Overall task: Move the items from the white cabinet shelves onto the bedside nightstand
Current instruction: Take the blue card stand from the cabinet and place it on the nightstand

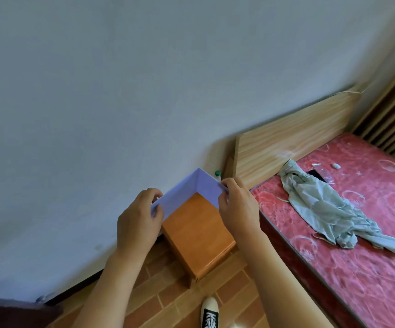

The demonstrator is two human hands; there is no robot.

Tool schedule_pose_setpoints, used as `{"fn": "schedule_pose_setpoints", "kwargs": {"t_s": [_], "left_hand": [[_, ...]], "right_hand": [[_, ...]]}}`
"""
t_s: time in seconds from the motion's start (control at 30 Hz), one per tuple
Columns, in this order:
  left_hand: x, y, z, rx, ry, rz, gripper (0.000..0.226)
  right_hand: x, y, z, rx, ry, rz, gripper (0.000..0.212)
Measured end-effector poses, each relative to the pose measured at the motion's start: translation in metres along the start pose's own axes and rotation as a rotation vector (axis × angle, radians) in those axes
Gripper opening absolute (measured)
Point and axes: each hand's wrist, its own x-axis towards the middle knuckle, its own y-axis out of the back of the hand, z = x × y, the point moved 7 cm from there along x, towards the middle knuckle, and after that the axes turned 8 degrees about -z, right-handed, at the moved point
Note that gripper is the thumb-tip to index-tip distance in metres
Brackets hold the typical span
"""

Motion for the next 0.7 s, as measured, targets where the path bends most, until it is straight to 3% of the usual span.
{"fn": "schedule_pose_setpoints", "kwargs": {"t_s": [0.37, 0.7], "left_hand": [[0.113, -0.088, 0.013, 0.098, 0.071, -0.050, 0.021], [0.142, -0.177, -0.047, 0.114, 0.164, -0.190, 0.019]], "right_hand": [[0.126, -0.036, 0.083, 0.082, 0.000, -0.112, 0.013], [0.156, -0.130, 0.135, 0.093, -0.068, -0.251, 0.023]]}}
